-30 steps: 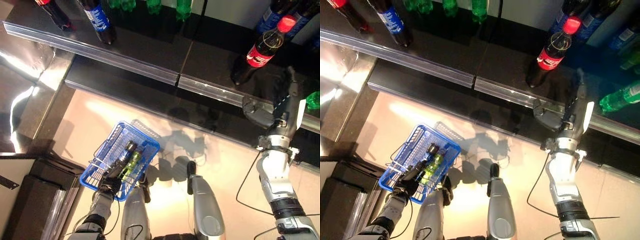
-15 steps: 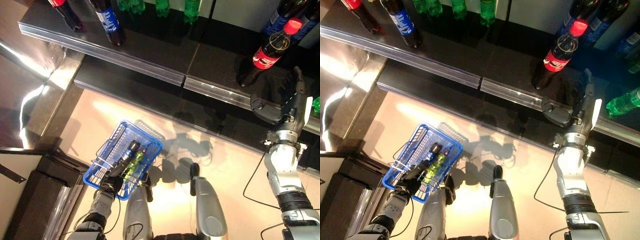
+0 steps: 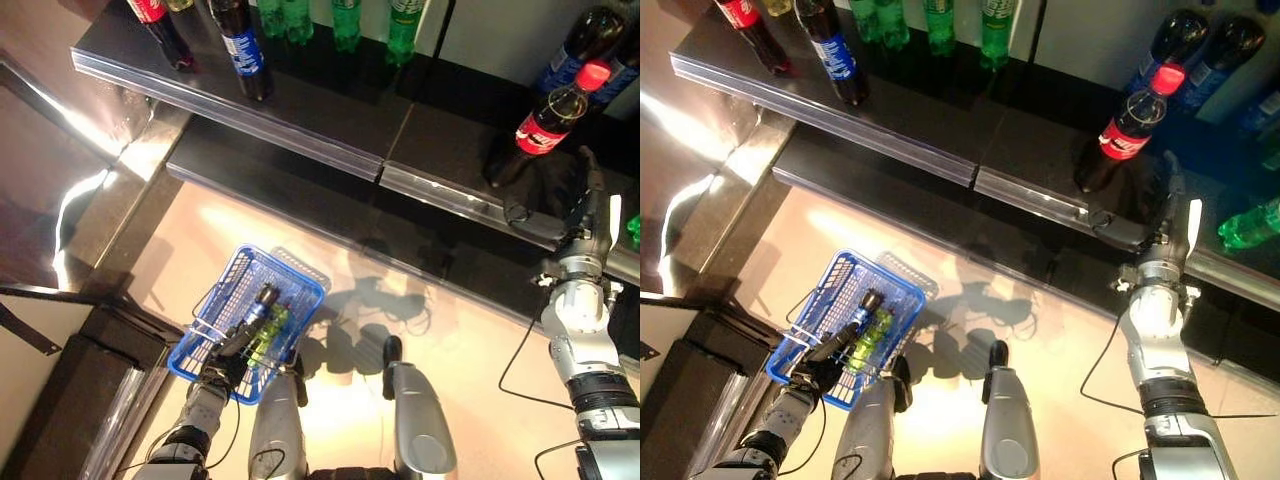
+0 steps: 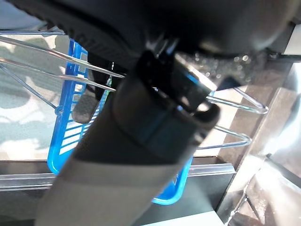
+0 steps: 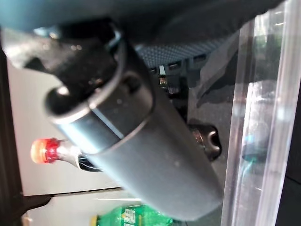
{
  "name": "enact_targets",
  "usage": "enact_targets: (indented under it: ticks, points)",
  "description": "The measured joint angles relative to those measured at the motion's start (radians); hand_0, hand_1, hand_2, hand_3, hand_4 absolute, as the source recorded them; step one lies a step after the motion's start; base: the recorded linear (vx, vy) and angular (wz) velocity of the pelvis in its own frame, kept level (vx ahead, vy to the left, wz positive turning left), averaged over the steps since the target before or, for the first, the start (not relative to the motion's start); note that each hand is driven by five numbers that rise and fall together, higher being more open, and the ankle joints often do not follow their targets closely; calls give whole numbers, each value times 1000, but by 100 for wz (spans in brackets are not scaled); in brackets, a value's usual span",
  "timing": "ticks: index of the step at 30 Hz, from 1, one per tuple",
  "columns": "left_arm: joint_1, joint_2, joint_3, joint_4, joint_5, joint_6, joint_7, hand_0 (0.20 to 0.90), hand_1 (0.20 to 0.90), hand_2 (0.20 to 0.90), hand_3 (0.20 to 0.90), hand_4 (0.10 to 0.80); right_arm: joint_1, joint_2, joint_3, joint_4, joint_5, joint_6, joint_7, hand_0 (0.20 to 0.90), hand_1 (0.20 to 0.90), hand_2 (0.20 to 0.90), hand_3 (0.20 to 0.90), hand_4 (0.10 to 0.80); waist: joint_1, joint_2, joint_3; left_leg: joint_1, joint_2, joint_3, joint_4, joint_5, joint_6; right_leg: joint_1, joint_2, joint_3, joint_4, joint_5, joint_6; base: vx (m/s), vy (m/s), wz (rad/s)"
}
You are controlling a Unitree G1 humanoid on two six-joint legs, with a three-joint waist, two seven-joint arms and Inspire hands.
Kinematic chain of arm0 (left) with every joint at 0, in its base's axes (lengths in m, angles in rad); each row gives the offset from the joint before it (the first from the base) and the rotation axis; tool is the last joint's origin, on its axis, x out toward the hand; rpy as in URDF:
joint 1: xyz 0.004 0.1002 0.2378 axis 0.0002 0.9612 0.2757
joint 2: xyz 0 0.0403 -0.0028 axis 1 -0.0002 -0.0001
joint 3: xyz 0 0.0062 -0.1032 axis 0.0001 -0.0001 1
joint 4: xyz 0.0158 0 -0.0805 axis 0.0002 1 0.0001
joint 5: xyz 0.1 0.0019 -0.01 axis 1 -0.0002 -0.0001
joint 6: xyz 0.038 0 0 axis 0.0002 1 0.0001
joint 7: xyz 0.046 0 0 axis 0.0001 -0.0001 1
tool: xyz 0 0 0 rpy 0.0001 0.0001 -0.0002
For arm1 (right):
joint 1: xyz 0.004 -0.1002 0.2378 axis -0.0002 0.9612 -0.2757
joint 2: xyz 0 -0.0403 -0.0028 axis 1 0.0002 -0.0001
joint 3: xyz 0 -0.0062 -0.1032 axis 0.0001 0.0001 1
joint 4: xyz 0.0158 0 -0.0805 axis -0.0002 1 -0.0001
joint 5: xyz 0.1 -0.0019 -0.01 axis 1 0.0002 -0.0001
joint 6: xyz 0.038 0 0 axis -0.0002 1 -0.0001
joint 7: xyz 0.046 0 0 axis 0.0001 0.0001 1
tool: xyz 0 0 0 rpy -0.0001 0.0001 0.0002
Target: Pick up the drink and place into the basket.
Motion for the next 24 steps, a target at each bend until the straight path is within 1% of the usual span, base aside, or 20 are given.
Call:
enact_targets:
  ticks: [8,10,16,18,22,24]
  points:
    - [19,5,1,1,30,29,-8,300,300,300,200,100,-21,-21,0,47,9,43,31,900,900,900,900,800,12,7,-1,34,0,1,-3,-5,2,45,-2,-6,-6,-3,4,93,-22,3]
    - [23,6,2,1,33,38,-11,300,300,300,200,100,-21,-28,0,64,28,55,33,900,900,900,900,800,21,9,-1,46,0,1,-4,-6,2,58,-3,-7,-7,-6,9,122,-23,3]
    - [51,6,21,-2,42,50,-19,300,300,300,200,100,-22,-31,0,83,36,91,48,900,900,900,900,800,24,12,-2,95,-6,1,-16,-11,3,109,-10,-12,-12,-11,15,124,-10,3]
    - [53,6,23,-2,42,51,-20,300,300,300,200,100,-22,-34,0,84,36,101,49,900,900,900,900,800,26,14,-2,105,-6,1,-18,-16,5,121,-10,-13,-12,-14,17,98,-3,3]
    - [58,6,26,-1,56,53,-30,300,300,300,200,100,-22,-51,-2,90,36,110,47,900,900,900,900,800,25,20,-4,121,-11,1,-19,-15,2,137,-17,-20,-11,-17,16,79,5,6]
    - [65,6,38,-2,68,54,-37,300,300,300,200,100,-21,-51,-3,97,35,110,16,900,900,900,900,800,23,23,-6,126,-13,1,-17,-15,2,149,-23,-27,-12,-21,18,60,28,10]
